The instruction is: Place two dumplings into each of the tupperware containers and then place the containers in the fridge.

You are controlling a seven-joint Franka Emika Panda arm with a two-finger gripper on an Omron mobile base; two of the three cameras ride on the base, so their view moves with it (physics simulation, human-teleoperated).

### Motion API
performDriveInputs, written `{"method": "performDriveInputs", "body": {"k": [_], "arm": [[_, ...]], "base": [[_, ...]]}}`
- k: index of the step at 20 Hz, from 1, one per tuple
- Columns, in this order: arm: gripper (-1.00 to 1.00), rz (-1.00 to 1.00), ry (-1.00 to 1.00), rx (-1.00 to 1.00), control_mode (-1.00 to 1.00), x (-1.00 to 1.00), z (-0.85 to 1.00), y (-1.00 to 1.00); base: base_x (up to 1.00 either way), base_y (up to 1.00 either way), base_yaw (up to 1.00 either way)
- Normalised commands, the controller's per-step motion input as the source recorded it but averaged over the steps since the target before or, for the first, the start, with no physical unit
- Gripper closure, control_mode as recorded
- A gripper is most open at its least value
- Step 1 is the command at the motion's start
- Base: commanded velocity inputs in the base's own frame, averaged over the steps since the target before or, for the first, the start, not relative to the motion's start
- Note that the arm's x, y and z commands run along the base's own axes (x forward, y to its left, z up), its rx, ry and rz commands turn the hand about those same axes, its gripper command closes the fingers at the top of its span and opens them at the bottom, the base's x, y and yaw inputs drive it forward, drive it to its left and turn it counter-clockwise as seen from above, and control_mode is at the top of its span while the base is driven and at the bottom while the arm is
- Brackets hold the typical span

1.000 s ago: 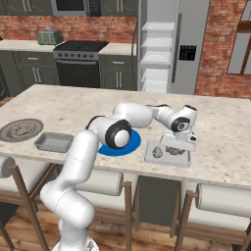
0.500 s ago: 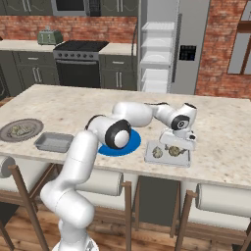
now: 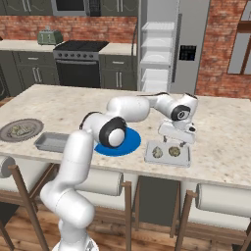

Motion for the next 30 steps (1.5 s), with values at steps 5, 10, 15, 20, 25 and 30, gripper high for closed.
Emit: {"method": "performDriveInputs", "body": {"k": [5,10,15,20,25,30], "arm": [[-1.0,0.0,0.0,0.0,-1.0,-0.14,0.0,0.67],[-1.0,0.0,-0.02,-0.07,-1.0,-0.31,0.0,0.78],[-1.0,0.0,-0.02,-0.06,-1.0,-0.21,0.0,0.57],[-1.0,0.0,-0.05,-0.05,-1.0,0.0,-0.13,0.18],[-1.0,0.0,-0.06,-0.12,-1.0,0.02,-0.27,0.16],[-1.0,-0.01,-0.03,-0.11,-1.0,0.0,-0.11,0.31]], "base": [[0.0,0.0,0.0],[0.0,0.0,0.0],[0.0,0.0,0.0],[0.0,0.0,0.0],[0.0,0.0,0.0],[0.0,0.0,0.0]]}}
